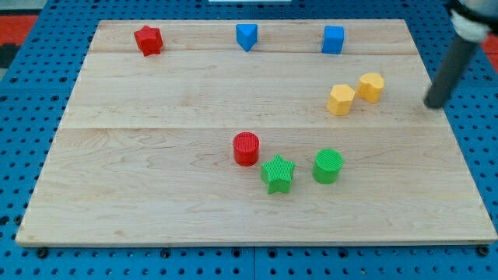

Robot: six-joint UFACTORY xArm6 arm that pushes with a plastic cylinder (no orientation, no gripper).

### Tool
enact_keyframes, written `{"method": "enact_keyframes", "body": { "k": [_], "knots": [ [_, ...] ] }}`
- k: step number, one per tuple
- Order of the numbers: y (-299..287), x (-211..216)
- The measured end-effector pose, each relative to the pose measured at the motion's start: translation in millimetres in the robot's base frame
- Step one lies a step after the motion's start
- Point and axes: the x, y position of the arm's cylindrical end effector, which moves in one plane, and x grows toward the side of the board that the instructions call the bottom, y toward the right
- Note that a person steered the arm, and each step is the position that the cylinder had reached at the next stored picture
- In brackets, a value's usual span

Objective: Push the green star towards the center left

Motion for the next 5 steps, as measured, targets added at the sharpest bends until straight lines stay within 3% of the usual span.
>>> {"method": "enact_keyframes", "body": {
  "k": [1,2,5],
  "knots": [
    [-38.1,64.1],
    [-121.0,92.1],
    [-356.8,78.0]
  ]
}}
